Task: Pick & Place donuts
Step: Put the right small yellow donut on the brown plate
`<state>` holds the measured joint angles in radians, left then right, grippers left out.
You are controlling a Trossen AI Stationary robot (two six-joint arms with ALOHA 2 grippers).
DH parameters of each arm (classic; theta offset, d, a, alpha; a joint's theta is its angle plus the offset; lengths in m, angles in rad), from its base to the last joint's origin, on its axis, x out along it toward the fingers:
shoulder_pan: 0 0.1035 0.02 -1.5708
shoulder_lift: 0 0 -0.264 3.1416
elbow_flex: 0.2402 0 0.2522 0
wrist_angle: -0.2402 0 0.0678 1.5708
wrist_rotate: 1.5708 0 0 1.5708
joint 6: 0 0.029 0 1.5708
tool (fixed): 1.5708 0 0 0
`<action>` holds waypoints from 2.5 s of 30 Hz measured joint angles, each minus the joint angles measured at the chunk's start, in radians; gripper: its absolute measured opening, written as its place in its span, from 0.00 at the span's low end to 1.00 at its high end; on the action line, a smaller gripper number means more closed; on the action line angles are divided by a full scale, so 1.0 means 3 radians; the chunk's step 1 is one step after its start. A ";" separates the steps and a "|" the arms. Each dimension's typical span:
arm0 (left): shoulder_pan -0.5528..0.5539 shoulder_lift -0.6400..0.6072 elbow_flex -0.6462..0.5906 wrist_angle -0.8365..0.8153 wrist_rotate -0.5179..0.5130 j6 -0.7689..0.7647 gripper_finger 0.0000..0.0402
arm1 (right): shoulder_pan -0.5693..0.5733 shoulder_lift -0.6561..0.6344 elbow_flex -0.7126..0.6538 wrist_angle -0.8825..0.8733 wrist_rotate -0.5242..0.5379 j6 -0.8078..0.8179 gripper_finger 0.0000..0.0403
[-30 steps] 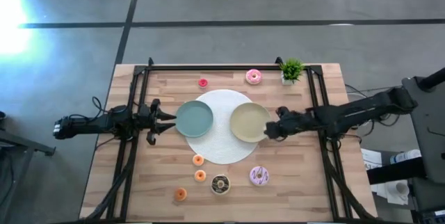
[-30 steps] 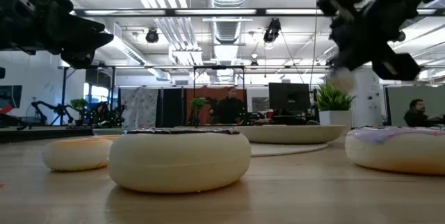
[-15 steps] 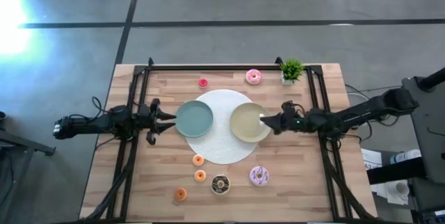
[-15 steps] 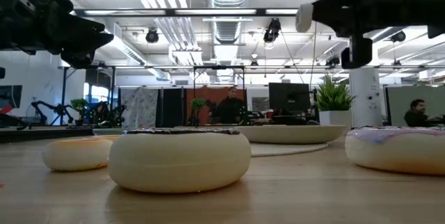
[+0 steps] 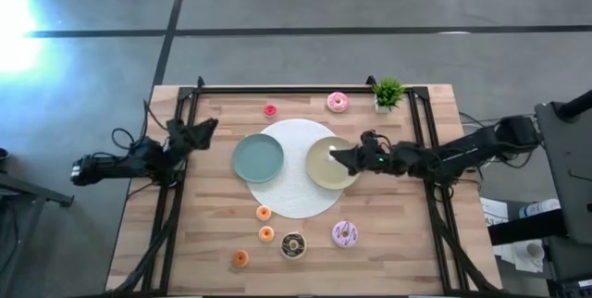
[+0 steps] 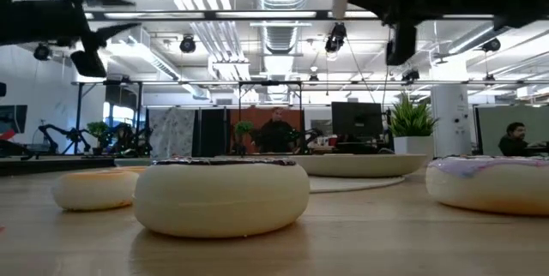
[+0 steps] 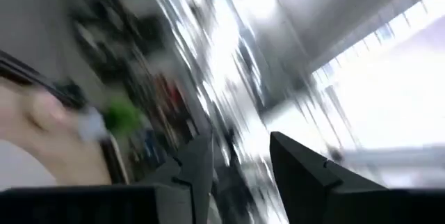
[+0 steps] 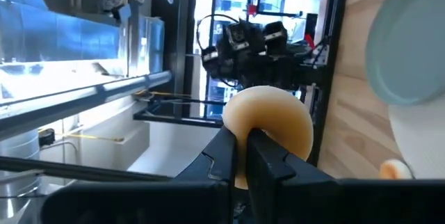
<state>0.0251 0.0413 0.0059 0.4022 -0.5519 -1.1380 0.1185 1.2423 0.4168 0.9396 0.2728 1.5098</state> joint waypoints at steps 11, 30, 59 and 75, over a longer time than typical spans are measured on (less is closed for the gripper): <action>-0.0033 0.1353 0.0682 0.0386 0.0719 0.1115 0.29 | -0.0373 0.0576 0.0781 0.0020 -0.0488 -0.0148 0.03; 0.0827 0.4377 0.2307 0.2149 0.3207 -0.0223 0.29 | -0.0535 0.0557 0.1147 0.0346 -0.1324 -0.0821 0.03; 0.0804 0.4934 0.3082 0.2294 0.3701 -0.0059 0.29 | -0.0535 0.0431 0.1141 0.0373 -0.1378 -0.1019 0.03; 0.0662 0.4986 0.3114 0.2299 0.3697 0.0029 0.29 | -0.0541 0.0427 0.1122 0.0372 -0.1378 -0.1031 0.03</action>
<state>0.2238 1.5372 0.9402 1.0918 0.5571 -1.1294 -0.0437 1.3705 0.7532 1.0513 -0.1408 1.2004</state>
